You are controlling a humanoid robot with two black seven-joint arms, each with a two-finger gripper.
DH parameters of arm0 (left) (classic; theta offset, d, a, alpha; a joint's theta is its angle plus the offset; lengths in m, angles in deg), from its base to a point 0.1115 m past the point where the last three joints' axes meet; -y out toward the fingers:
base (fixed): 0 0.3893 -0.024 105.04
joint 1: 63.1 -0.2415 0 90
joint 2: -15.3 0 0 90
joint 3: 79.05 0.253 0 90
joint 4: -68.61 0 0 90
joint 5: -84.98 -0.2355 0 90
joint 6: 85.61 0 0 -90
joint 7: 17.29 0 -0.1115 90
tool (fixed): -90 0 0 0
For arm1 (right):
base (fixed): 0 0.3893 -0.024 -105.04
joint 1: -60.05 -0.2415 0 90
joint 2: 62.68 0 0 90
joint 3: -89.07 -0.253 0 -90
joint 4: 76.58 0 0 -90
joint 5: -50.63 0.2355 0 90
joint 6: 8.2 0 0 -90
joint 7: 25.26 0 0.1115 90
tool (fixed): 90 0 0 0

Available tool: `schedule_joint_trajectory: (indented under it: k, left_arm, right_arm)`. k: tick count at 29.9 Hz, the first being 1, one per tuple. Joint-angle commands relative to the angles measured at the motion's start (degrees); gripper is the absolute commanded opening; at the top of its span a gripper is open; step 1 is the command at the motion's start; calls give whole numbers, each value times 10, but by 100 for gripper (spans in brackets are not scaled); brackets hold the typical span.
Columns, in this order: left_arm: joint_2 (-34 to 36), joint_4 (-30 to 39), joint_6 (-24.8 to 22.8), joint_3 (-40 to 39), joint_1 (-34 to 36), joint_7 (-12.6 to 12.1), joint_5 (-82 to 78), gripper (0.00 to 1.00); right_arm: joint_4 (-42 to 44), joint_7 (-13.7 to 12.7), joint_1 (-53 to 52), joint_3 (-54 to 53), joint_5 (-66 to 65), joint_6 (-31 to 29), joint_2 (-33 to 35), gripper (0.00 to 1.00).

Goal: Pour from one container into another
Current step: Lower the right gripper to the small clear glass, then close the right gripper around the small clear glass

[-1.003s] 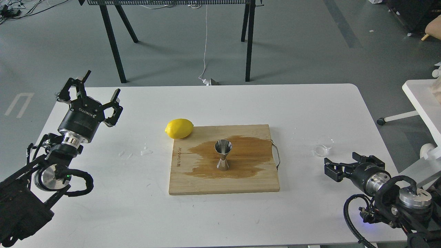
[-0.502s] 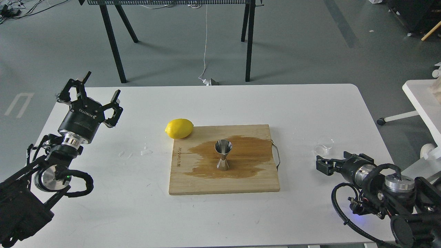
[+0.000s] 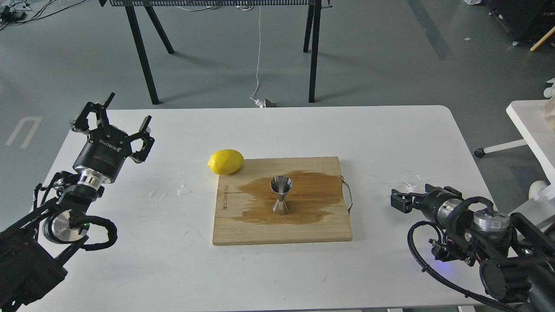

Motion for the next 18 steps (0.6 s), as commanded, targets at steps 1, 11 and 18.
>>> schedule_joint_trajectory:
  k: [1, 11, 18]
  left_arm:
    - [0, -1, 0, 0, -4, 0, 0, 88]
    - [0, -1, 0, 0, -10, 0, 0, 88]
    - [0, -1, 0, 0, -10, 0, 0, 88]
  right_arm:
    - [9, 0, -9, 6, -2, -4, -5, 98]
    - [10, 1, -19, 5, -2, -6, -14, 96]
    - [23, 0, -28, 7, -2, -9, -13, 88]
